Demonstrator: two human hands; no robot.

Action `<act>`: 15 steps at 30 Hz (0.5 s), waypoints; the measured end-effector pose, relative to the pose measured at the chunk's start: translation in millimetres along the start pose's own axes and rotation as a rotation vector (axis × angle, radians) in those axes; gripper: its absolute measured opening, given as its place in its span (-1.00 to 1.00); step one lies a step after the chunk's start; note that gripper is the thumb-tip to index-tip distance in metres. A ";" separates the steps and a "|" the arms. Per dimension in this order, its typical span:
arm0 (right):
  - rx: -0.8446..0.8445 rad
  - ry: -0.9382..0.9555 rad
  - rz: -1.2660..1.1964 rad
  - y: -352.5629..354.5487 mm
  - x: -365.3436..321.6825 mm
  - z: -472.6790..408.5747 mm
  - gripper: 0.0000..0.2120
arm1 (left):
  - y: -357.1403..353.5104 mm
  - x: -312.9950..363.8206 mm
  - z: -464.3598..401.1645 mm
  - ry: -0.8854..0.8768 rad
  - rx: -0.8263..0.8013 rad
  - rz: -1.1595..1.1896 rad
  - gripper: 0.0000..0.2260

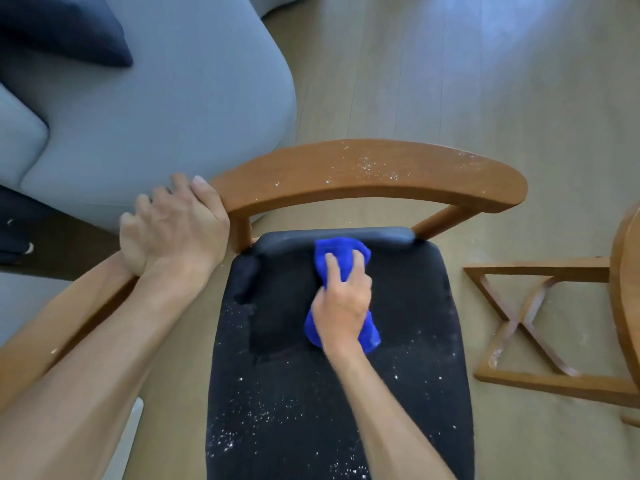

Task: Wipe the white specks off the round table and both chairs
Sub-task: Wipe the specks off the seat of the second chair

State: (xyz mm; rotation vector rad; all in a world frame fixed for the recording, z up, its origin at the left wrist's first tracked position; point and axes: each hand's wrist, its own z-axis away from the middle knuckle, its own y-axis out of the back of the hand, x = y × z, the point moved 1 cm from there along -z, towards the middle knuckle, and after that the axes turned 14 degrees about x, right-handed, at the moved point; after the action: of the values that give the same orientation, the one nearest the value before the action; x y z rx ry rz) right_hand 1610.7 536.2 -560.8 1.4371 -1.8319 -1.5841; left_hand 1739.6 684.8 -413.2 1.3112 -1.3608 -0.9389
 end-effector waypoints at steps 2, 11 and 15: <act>-0.098 0.217 -0.107 -10.4 -53.6 38.5 -0.53 | -0.1 0.0 -0.3 0.001 -0.010 0.010 -0.53; -0.211 0.790 -0.168 -12.3 -2.4 -16.2 -0.57 | -0.9 0.0 -1.2 0.014 -0.033 0.006 -0.54; -0.183 0.199 0.044 -32.4 -1.4 -85.8 -0.56 | -2.1 0.2 0.4 0.014 -0.043 0.010 -0.53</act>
State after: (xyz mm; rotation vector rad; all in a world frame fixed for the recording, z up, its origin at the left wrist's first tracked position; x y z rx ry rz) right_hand 1692.2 494.3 -560.2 1.4061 -1.5535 -1.4865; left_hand 1739.7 684.3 -415.3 1.2748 -1.3288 -0.9453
